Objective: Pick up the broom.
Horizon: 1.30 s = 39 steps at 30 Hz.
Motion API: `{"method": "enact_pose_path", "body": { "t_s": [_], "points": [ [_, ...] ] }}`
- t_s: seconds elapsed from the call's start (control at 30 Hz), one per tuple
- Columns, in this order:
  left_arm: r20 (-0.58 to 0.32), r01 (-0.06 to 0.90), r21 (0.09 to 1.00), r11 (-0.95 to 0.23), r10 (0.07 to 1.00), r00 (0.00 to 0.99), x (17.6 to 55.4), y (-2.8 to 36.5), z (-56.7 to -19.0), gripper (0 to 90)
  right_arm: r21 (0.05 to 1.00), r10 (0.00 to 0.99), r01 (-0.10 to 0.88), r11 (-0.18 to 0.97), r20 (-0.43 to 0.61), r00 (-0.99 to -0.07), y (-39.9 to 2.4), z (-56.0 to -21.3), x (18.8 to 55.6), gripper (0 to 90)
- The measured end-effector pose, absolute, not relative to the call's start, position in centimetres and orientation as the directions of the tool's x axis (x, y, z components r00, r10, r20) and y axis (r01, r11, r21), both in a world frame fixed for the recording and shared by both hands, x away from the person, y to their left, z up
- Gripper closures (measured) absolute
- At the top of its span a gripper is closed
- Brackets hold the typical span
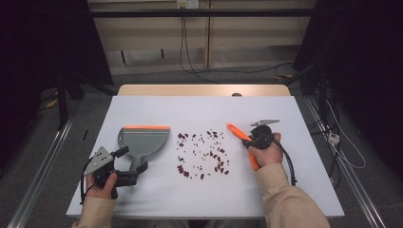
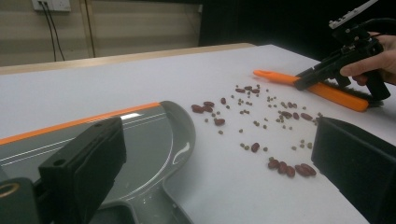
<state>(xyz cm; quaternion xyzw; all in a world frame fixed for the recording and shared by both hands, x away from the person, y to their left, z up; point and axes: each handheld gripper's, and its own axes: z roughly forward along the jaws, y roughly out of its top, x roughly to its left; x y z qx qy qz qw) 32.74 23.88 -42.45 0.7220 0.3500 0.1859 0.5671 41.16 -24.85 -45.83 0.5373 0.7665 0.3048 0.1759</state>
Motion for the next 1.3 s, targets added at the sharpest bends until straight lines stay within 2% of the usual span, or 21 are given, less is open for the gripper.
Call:
{"method": "enact_pose_path", "body": {
  "t_s": [0.57,0.97,1.3],
  "points": [
    [-0.126,0.292,0.950,-0.107,0.726,0.676,32.6,23.9,-42.3,2.8,0.631,0.924,0.746,0.212,0.118,-0.362,-25.6,-45.1,41.8,68.3],
    [-0.122,0.280,0.954,-0.108,0.714,0.689,32.5,22.8,-41.7,2.9,0.717,0.912,0.675,0.172,0.143,-0.384,-27.0,-42.2,40.4,70.3],
    [-0.117,0.275,0.954,-0.118,0.699,0.705,32.4,21.3,-40.6,2.9,0.830,0.882,0.558,0.029,0.241,-0.404,-29.2,-39.9,37.6,71.1]
  ]
}}
